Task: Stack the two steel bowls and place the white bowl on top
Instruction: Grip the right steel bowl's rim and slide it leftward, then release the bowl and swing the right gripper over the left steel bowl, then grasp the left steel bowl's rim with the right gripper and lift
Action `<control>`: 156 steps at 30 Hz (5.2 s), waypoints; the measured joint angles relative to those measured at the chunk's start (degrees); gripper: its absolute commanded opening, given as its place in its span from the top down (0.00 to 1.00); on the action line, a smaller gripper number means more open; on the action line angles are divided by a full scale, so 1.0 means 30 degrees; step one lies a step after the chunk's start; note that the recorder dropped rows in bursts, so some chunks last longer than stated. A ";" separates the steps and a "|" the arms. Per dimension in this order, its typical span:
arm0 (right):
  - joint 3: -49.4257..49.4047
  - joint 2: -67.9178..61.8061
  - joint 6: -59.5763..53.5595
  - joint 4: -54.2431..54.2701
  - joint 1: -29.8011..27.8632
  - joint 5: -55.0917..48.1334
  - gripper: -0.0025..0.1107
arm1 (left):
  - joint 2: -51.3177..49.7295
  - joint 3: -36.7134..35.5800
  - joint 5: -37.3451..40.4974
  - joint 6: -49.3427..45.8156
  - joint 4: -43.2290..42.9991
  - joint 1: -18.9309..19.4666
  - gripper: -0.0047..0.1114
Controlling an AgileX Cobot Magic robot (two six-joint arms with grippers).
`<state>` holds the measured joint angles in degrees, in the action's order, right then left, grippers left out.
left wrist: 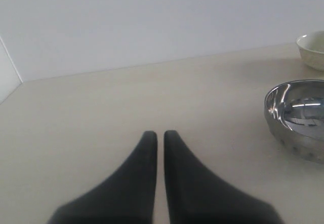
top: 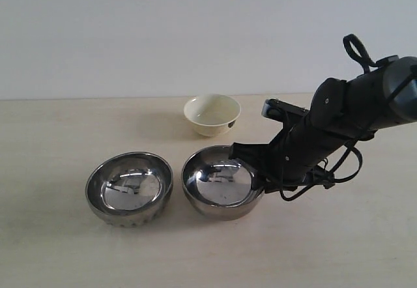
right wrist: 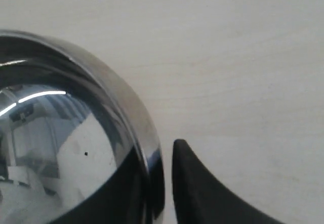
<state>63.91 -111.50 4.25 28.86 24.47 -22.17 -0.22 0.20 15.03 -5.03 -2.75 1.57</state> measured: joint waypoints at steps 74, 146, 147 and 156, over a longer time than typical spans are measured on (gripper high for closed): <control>0.9451 -0.1584 -0.3719 -1.2349 1.1998 -0.7600 0.51 | 0.0000 0.0000 0.0000 0.0000 0.0000 0.0000 0.93; 1.2450 -0.4539 -0.6100 -1.4957 1.1388 -0.9962 0.98 | 0.0000 0.0000 0.0000 0.0000 0.0000 0.0000 0.93; 1.2829 -0.4410 -0.6100 -1.5039 1.1444 -1.0329 0.98 | 0.0000 0.0000 0.0000 0.0000 0.0000 0.0000 0.93; 1.3899 -0.2801 -0.5038 -1.5621 1.1594 -1.2322 0.98 | 0.0000 0.0000 0.0000 0.0000 0.0000 0.0000 0.93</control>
<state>105.60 -119.90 -10.87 -18.01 59.25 -59.14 -0.22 0.20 15.03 -5.03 -2.75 1.57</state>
